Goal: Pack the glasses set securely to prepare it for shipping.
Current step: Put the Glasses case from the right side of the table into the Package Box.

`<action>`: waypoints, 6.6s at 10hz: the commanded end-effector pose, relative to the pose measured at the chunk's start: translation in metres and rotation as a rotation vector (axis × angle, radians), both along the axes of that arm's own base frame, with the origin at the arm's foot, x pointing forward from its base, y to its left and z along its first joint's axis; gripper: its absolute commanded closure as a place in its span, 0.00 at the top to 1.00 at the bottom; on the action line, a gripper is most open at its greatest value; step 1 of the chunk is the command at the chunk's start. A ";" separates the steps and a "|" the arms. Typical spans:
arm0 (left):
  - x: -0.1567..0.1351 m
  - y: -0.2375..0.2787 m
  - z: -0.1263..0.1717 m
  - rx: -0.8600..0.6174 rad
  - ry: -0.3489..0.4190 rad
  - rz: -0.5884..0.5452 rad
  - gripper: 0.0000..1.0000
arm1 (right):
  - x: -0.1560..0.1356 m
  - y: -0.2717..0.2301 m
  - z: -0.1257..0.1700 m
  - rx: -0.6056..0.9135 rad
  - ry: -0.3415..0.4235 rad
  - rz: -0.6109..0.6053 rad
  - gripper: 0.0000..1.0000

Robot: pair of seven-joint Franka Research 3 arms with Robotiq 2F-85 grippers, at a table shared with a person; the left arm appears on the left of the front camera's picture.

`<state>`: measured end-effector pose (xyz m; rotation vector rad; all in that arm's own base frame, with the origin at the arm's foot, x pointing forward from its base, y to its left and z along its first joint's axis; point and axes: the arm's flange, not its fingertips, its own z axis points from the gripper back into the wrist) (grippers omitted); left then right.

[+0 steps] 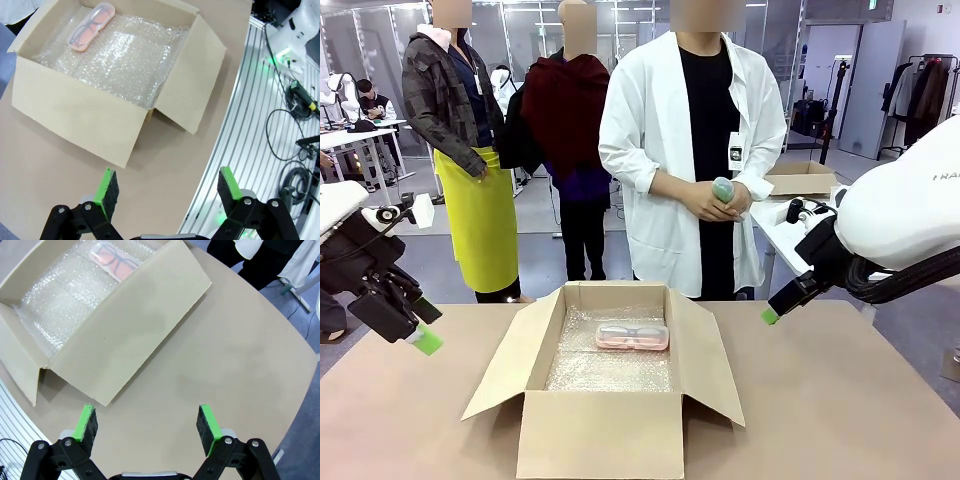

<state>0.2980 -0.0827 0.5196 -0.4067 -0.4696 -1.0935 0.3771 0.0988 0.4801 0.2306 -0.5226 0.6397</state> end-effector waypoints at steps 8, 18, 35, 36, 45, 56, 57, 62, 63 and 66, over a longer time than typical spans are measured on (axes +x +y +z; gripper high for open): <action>0.001 0.002 0.000 -0.020 -0.010 -0.020 1.00 | -0.001 0.001 -0.002 -0.005 0.002 -0.003 1.00; 0.001 0.002 0.000 -0.020 -0.010 -0.020 1.00 | -0.001 0.001 -0.002 -0.005 0.002 -0.003 1.00; 0.001 0.002 0.000 -0.020 -0.010 -0.020 1.00 | -0.001 0.001 -0.002 -0.005 0.002 -0.003 1.00; 0.001 0.002 0.000 -0.020 -0.010 -0.020 1.00 | -0.001 0.001 -0.002 -0.005 0.002 -0.003 1.00; 0.001 0.002 0.000 -0.020 -0.010 -0.020 1.00 | -0.001 0.001 -0.002 -0.005 0.002 -0.003 1.00; 0.001 0.002 0.000 -0.020 -0.010 -0.020 1.00 | -0.001 0.001 -0.002 -0.005 0.002 -0.003 1.00; 0.001 0.002 0.000 -0.020 -0.010 -0.020 1.00 | -0.001 0.001 -0.002 -0.005 0.002 -0.003 1.00; 0.001 0.002 0.000 -0.020 -0.010 -0.020 1.00 | -0.001 0.001 -0.002 -0.005 0.002 -0.003 1.00; 0.001 0.002 0.000 -0.020 -0.010 -0.020 1.00 | -0.001 0.001 -0.002 -0.005 0.002 -0.003 1.00; 0.001 0.002 0.000 -0.020 -0.010 -0.020 1.00 | -0.001 0.001 -0.002 -0.005 0.002 -0.003 1.00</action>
